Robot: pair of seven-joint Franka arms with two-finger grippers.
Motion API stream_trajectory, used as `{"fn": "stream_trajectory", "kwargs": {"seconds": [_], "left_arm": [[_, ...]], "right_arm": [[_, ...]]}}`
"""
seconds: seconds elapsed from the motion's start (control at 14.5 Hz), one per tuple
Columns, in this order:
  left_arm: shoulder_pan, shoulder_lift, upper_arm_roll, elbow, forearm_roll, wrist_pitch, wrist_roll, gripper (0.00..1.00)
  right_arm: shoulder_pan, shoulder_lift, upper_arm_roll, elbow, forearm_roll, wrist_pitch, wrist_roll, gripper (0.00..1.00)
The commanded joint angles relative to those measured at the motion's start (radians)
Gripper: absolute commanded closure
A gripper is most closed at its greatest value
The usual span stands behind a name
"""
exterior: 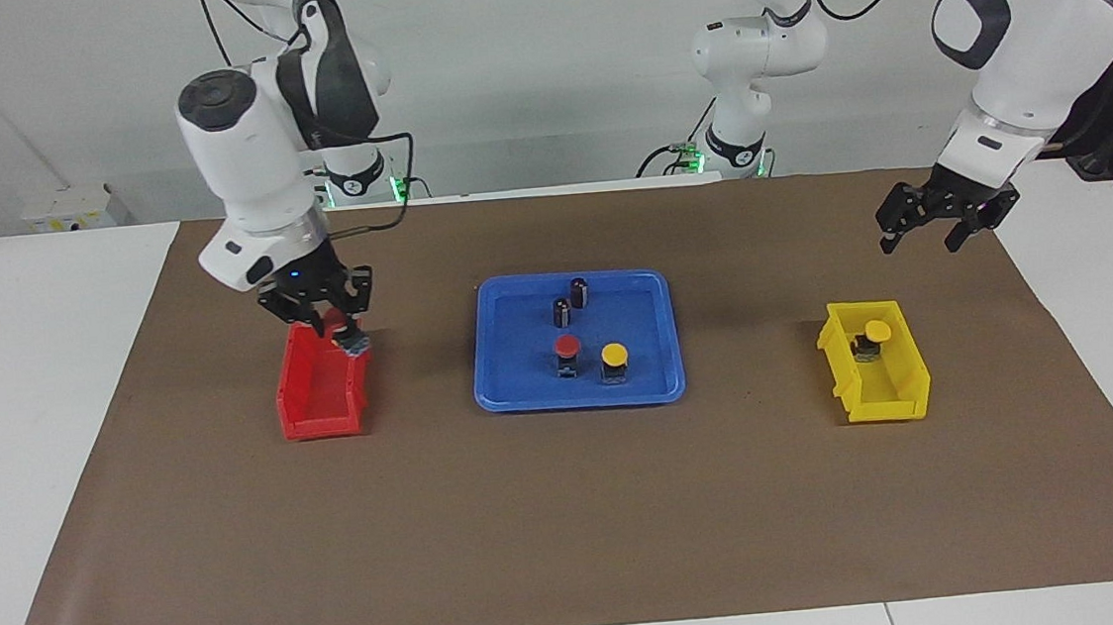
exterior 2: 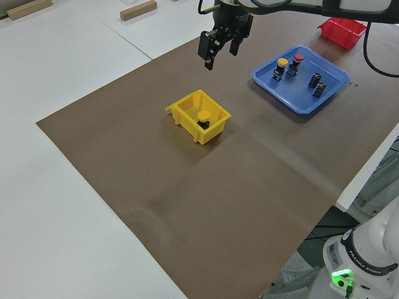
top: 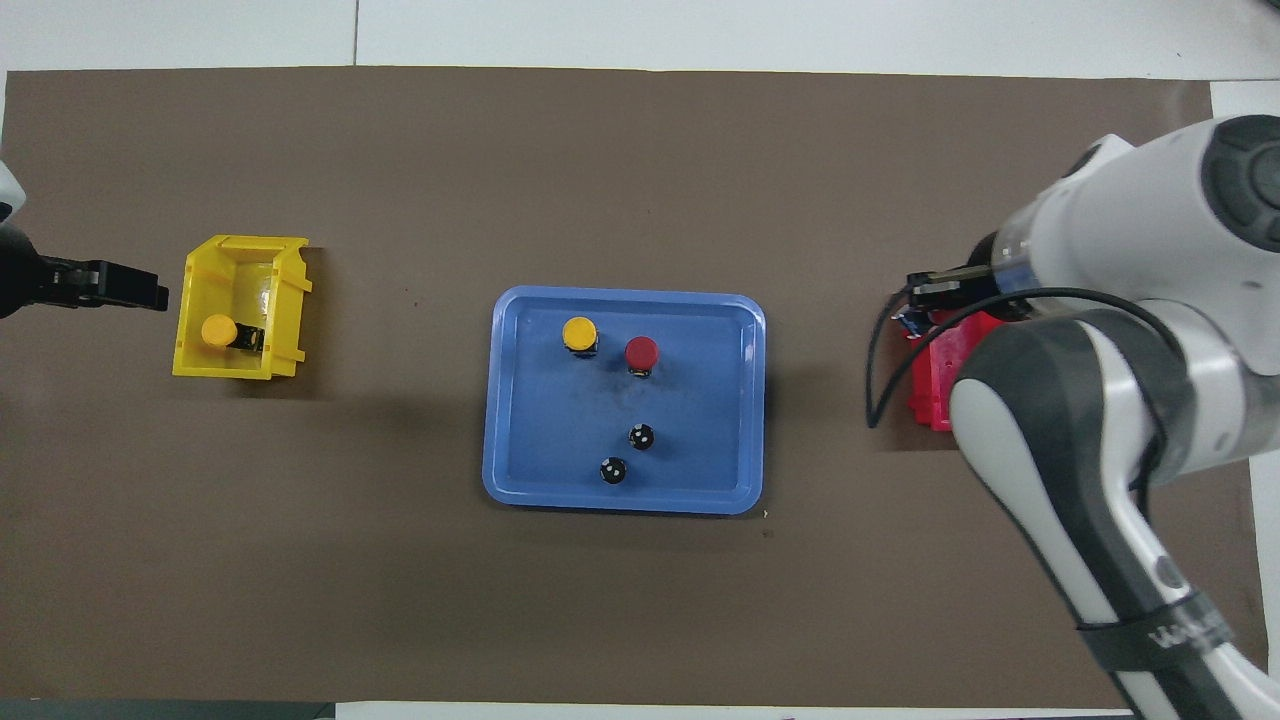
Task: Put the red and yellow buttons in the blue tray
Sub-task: 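Place the red button in the tray while the left gripper grasps a yellow button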
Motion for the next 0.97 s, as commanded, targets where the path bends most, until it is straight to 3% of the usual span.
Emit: {"fn": "stream_trajectory", "kwargs": {"seconds": [0.0,0.21,0.41,0.76,0.9], "left_arm": [[0.039,0.019,-0.014,-0.118,0.019,0.162,-0.013,0.32],[0.043,0.048,-0.014,-0.192,0.019,0.292,-0.013,0.34],[0.038,0.090,-0.014,-0.238,0.019,0.389,-0.023,0.34],[0.039,0.090,-0.014,-0.313,0.019,0.446,-0.016,0.34],[0.038,0.090,-0.016,-0.334,0.019,0.470,-0.020,0.34]], "right_arm": [[0.148,0.106,0.000,0.021,0.006,0.127,0.249,0.69],[0.221,0.151,0.000,-0.004,0.002,0.174,0.327,0.69],[0.229,0.168,0.000,-0.054,-0.010,0.249,0.356,0.67],[0.231,0.200,0.000,-0.103,-0.041,0.311,0.359,0.64],[0.231,0.203,0.000,-0.103,-0.041,0.314,0.359,0.56]]}}
